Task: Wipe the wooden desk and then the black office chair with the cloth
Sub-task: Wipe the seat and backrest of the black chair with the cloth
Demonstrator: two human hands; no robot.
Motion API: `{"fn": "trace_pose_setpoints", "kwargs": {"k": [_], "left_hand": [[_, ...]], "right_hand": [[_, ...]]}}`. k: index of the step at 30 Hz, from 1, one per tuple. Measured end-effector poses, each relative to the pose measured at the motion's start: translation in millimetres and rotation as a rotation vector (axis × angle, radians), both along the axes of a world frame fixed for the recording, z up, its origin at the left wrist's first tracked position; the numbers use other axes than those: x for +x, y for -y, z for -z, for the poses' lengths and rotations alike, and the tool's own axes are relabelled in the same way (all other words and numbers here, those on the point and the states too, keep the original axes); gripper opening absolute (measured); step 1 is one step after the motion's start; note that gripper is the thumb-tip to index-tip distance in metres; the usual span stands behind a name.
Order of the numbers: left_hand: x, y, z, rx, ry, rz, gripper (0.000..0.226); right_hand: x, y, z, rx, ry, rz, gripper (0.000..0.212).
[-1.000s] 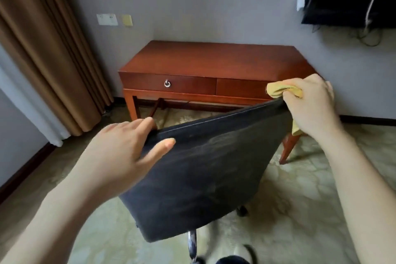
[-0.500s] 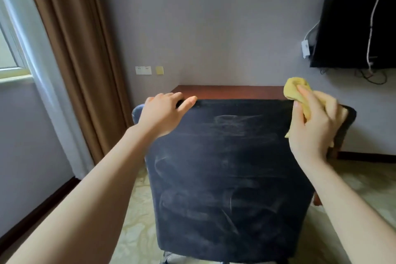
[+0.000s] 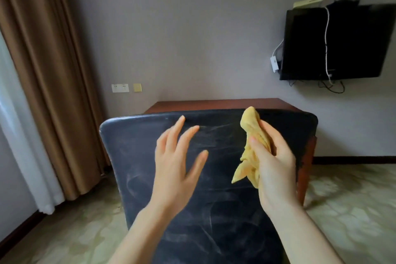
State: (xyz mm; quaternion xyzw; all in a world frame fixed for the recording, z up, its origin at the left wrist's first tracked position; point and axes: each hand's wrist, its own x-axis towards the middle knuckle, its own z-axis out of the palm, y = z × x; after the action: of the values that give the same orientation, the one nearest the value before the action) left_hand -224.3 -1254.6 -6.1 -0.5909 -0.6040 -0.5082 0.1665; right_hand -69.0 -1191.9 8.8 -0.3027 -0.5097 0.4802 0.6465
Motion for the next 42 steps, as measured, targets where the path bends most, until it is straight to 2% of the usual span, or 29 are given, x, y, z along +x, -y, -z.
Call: {"fn": "trace_pose_setpoints", "kwargs": {"k": [1,3,7,10,15,22,27,30,35,39,40,42], "left_hand": [[18,3,10,-0.047,0.095,0.132,0.038],[47,8,28,-0.084,0.187,0.246,0.034],[80,12,37,-0.119,0.337,0.311,0.028],[77,11,32,-0.116,0.386,0.268,0.012],[63,17,19,-0.124,0.564,0.319,0.013],[42,26,9,-0.094,0.722,0.390,0.012],[32,28,13,-0.041,0.801,0.347,0.011],[27,27,19,-0.045,0.782,0.306,0.010],[20,29,28,-0.097,0.698,0.316,0.008],[23,38,28,-0.156,0.584,0.481,0.005],[24,42,28,-0.214,0.521,0.550,0.005],[30,50,26,-0.454,0.362,0.723,0.004]], "right_hand": [[2,4,5,-0.024,-0.002,-0.082,0.033],[7,12,15,-0.086,-0.022,-0.218,0.030],[15,20,34,-0.181,0.056,-0.300,0.026],[24,21,37,-0.162,0.073,-0.431,0.030],[38,21,41,-0.135,0.124,-0.582,0.039],[47,24,59,-0.081,0.168,-0.524,0.053],[53,22,58,-0.051,0.122,-0.498,0.029],[54,19,54,0.019,0.185,-0.339,0.019],[51,14,47,0.130,0.301,-0.103,0.022],[45,10,51,0.080,0.163,-0.061,0.024],[43,10,52,0.043,0.105,-0.072,0.023],[38,9,53,-0.057,-0.024,-0.132,0.020]]}}
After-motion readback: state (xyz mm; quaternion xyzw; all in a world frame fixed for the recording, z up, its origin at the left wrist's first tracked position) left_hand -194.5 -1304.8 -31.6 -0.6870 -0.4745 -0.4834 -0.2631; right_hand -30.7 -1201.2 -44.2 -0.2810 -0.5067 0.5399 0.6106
